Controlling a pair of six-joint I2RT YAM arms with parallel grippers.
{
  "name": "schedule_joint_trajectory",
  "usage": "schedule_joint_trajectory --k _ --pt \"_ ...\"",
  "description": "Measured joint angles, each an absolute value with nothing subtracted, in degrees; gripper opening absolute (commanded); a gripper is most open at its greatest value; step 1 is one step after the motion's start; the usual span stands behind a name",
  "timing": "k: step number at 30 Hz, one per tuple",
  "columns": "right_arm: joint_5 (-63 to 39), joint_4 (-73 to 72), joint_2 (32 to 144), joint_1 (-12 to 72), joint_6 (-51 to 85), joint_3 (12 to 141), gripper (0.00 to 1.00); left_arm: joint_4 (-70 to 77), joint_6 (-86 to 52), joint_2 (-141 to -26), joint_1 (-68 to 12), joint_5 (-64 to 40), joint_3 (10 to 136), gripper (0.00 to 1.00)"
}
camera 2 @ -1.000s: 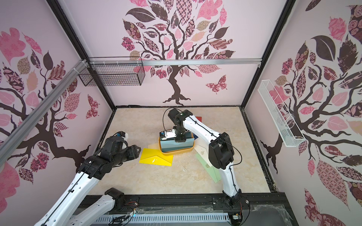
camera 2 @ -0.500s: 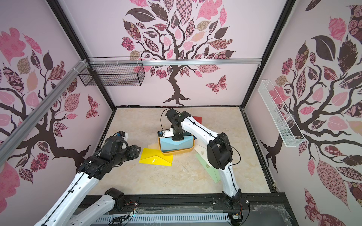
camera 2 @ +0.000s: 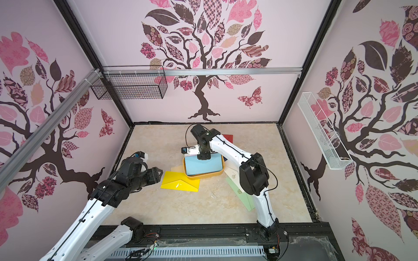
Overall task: Put the sealed envelopes into the storage box
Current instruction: Place the envelope in the storage box, then pick up the envelope from the center of the board.
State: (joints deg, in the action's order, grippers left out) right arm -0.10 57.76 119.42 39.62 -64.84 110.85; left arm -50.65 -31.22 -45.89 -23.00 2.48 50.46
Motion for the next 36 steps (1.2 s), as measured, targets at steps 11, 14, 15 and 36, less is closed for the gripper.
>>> schedule_joint_trajectory --k 11,14,15,36 --pt "0.10 52.27 118.65 39.31 -48.34 111.85 0.39 -50.63 -31.38 -46.72 -23.00 2.46 50.46 0.62" --pt "0.47 49.74 115.61 38.52 -37.63 110.26 0.39 -50.09 -31.90 -49.19 -23.00 1.85 50.33 0.59" --pt "0.56 48.93 113.51 38.11 -33.61 108.66 0.39 -49.47 -32.25 -50.65 -23.00 1.21 50.11 0.58" --pt "-16.10 33.28 45.25 36.99 3.16 47.03 0.40 -22.70 -31.92 -79.59 -20.99 -8.10 46.00 0.69"
